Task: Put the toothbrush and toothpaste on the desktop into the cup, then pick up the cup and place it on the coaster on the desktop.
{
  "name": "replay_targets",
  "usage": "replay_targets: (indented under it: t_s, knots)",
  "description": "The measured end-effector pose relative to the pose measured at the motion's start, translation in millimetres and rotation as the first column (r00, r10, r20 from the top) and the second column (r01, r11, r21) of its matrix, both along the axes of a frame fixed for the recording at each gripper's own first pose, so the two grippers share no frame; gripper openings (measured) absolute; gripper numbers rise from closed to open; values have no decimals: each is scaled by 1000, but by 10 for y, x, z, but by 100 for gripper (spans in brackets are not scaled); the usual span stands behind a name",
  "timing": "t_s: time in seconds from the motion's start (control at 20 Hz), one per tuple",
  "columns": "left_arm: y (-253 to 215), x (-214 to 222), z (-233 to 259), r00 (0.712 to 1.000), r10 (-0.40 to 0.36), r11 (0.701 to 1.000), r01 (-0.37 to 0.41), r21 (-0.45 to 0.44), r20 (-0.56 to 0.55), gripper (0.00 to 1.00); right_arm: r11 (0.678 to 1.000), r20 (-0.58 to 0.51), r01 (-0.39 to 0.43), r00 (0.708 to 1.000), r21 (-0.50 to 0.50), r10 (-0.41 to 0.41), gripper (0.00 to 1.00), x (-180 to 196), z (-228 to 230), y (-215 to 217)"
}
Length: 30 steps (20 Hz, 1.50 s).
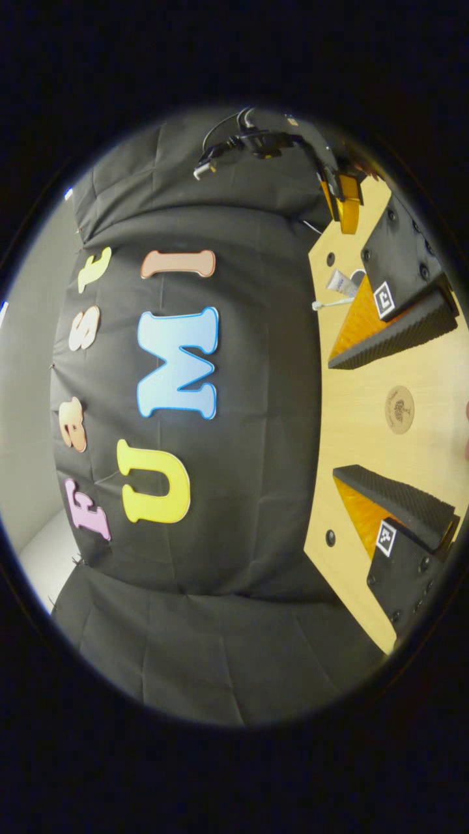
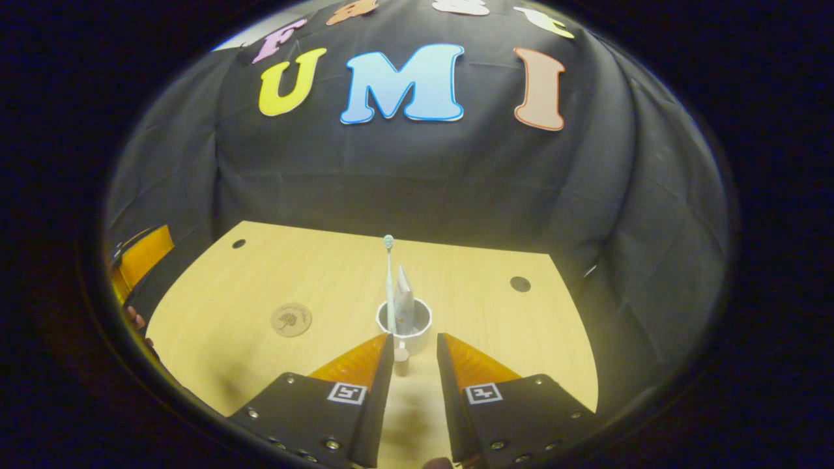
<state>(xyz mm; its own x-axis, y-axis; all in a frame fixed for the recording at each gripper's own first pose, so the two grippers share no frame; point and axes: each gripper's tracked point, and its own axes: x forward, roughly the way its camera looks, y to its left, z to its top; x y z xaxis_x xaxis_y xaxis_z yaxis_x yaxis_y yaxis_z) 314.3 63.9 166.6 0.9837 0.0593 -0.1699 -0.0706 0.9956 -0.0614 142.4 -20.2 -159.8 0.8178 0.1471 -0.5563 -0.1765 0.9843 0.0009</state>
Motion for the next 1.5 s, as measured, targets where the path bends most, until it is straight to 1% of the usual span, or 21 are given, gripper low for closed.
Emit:
replay_targets:
  t_s: [0.1, 0.15, 0.3, 0.4, 0.45, 0.5, 0.55, 0.6, 0.85, 0.95, 1.0, 1.05, 1.1, 1.15, 1.2, 1.25, 1.3, 1.35, 1.4, 1.5]
  knots:
    - [58, -40, -19, 1000, 9, 1000, -9, 0, -6, 93, 1000, -40, 1, 999, -2, -1, 40, 37, -44, 14]
    - [81, -51, -35, 1000, 11, 1000, -11, -1, -10, 96, 1000, -59, 0, 998, -2, 0, 40, 56, -61, 21]
    - [153, -82, -50, 1000, 18, 1000, -19, -6, -18, 96, 1000, -104, -9, 995, -24, 7, 40, 115, -139, 38]
    - [186, -76, -73, 999, 22, 1000, -22, -9, -25, 93, 999, -133, -33, 991, -37, 28, 41, 120, -183, 74]
    - [200, -67, -98, 999, 23, 1000, -24, -9, -28, 96, 998, -143, -41, 989, -43, 35, 40, 150, -210, 100]
    - [212, -71, -89, 999, 23, 1000, -23, -10, -29, 96, 998, -157, -45, 987, -47, 37, 42, 177, -246, 122]
    - [232, -82, -81, 999, 24, 1000, -24, -9, -30, 96, 998, -175, -51, 984, -46, 42, 43, 182, -294, 147]
    - [235, -79, -85, 999, 23, 1000, -23, -8, -30, 94, 997, -196, -55, 980, -46, 45, 41, 174, -343, 168]
    - [291, -53, -152, 999, 18, 1000, -19, -19, -47, 94, 996, -285, -69, 957, -54, 51, 40, 214, -503, 201]
    - [305, -54, -182, 998, 17, 999, -18, -29, -58, 94, 996, -321, -75, 945, -53, 54, 42, 238, -551, 225]
    - [313, -54, -212, 998, 16, 999, -19, -33, -65, 96, 996, -345, -76, 937, -47, 55, 43, 251, -590, 244]
    - [313, -54, -239, 997, 15, 999, -18, -35, -71, 96, 996, -372, -73, 927, -41, 53, 43, 262, -621, 258]
    - [328, -63, -256, 997, 14, 999, -17, -34, -76, 94, 997, -397, -69, 916, -39, 48, 43, 268, -666, 266]
    - [351, -62, -275, 997, 15, 999, -17, -31, -78, 94, 997, -422, -62, 906, -35, 42, 40, 279, -693, 264]
    - [377, -62, -297, 997, 17, 999, -19, -32, -81, 93, 998, -447, -54, 894, -31, 35, 40, 287, -717, 269]
    - [404, -59, -318, 996, 19, 999, -22, -37, -87, 93, 998, -466, -47, 884, -31, 27, 43, 305, -740, 265]
    - [430, -55, -336, 995, 22, 999, -26, -40, -93, 94, 998, -484, -45, 875, -35, 22, 41, 315, -785, 252]
    - [449, -49, -358, 995, 25, 999, -29, -42, -97, 93, 998, -496, -45, 868, -41, 19, 43, 335, -806, 242]
    - [473, -32, -393, 994, 28, 998, -33, -44, -101, 99, 998, -506, -48, 863, -48, 17, 42, 357, -825, 231]
    - [514, -30, -408, 994, 33, 998, -38, -47, -106, 99, 997, -529, -56, 849, -53, 19, 40, 378, -862, 231]
